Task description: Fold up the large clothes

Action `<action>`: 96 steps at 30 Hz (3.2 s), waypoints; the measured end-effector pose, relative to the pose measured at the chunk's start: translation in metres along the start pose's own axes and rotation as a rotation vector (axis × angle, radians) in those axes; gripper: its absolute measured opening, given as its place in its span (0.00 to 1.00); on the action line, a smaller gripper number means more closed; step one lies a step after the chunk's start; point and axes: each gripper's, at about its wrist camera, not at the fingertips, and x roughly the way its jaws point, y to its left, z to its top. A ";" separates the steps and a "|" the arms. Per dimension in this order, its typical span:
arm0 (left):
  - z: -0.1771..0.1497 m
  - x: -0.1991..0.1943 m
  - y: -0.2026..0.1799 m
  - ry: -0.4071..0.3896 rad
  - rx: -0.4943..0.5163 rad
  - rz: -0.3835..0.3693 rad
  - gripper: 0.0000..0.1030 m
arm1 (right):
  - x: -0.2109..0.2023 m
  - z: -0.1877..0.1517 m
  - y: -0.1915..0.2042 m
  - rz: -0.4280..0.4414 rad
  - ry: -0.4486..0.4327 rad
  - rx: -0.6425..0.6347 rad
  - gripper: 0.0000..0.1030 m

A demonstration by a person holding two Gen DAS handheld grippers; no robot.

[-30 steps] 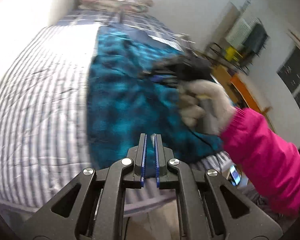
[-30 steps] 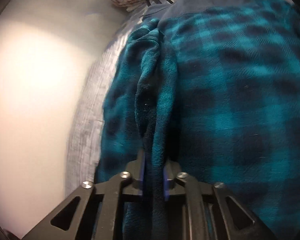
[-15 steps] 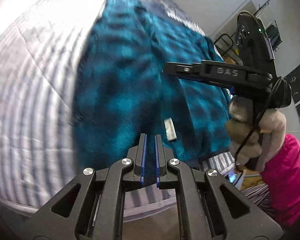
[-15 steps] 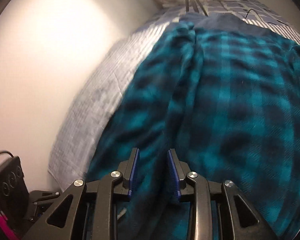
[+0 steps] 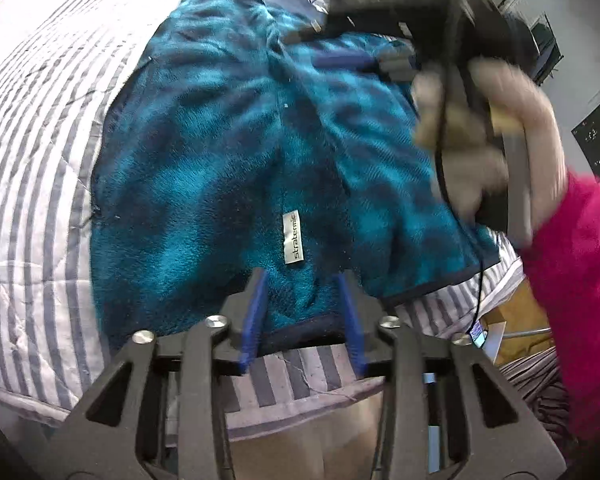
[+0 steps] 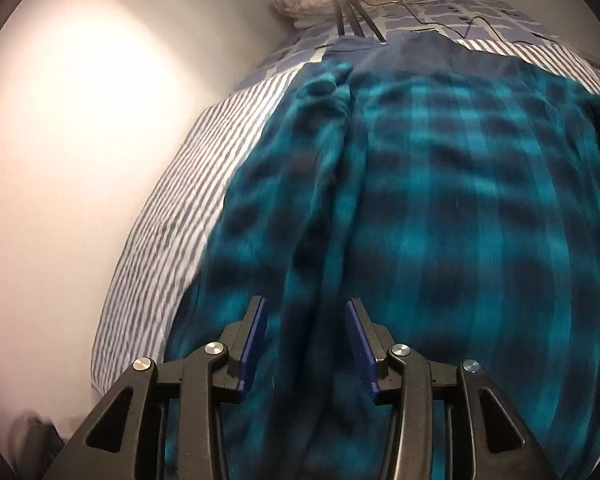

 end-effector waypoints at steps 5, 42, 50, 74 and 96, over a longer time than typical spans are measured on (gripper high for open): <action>-0.001 0.005 -0.001 -0.002 0.001 0.007 0.10 | 0.022 0.031 0.004 -0.031 0.008 -0.013 0.43; -0.016 0.009 -0.044 -0.055 0.105 -0.030 0.00 | 0.041 0.047 -0.011 -0.121 0.014 -0.066 0.27; -0.030 -0.058 -0.031 -0.094 0.144 -0.039 0.01 | 0.014 -0.010 0.041 0.040 0.034 -0.253 0.27; 0.021 -0.076 -0.019 -0.208 0.168 0.086 0.37 | -0.091 -0.076 -0.001 -0.125 -0.150 -0.108 0.58; 0.054 -0.036 -0.084 -0.141 0.274 -0.018 0.56 | -0.269 -0.147 -0.241 -0.432 -0.290 0.281 0.61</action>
